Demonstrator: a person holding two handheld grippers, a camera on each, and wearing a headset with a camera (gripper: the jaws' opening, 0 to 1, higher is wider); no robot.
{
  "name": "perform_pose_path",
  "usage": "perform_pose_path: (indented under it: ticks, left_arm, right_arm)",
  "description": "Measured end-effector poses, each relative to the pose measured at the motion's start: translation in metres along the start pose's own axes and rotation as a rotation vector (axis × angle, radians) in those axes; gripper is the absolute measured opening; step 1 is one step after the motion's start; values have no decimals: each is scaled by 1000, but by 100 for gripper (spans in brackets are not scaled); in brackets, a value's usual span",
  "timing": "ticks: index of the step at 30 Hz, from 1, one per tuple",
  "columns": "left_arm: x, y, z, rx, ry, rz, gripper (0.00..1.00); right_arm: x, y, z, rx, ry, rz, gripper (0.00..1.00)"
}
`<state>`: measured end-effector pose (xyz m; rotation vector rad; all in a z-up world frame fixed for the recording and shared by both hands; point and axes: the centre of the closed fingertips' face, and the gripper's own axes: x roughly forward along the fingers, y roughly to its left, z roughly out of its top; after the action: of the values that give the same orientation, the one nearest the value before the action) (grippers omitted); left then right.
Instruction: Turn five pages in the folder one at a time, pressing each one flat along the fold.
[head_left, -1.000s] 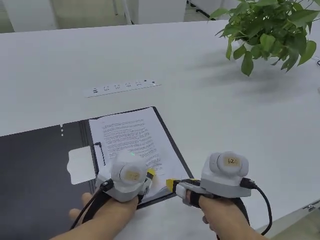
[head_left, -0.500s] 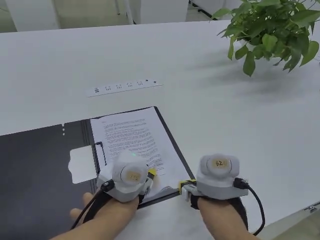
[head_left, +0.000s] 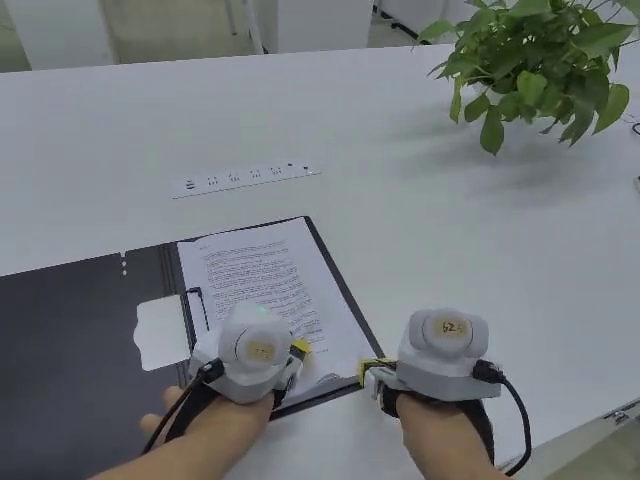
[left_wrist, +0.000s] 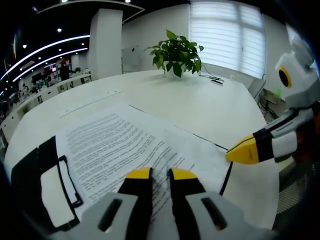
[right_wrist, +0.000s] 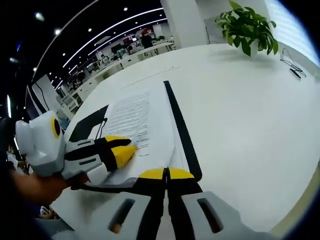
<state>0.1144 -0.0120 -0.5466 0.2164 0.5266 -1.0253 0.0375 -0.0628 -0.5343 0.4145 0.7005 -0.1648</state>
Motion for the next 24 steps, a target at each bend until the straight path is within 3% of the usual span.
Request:
perform_pose_path:
  ticks: [8, 10, 16, 24]
  left_arm:
    - [-21, 3, -2, -34, 30, -7, 29]
    - [-29, 6, -1, -29, 10, -3, 31]
    - [-64, 29, 4, -96, -50, 49, 33]
    - [-111, 58, 8, -111, -95, 117, 34]
  right_arm:
    - [-16, 15, 15, 130, -80, 88, 0]
    - [-22, 21, 21, 147, -106, 108, 0]
    - [-39, 49, 38, 133, -165, 176, 0]
    - [-57, 90, 53, 84, -201, 278, 0]
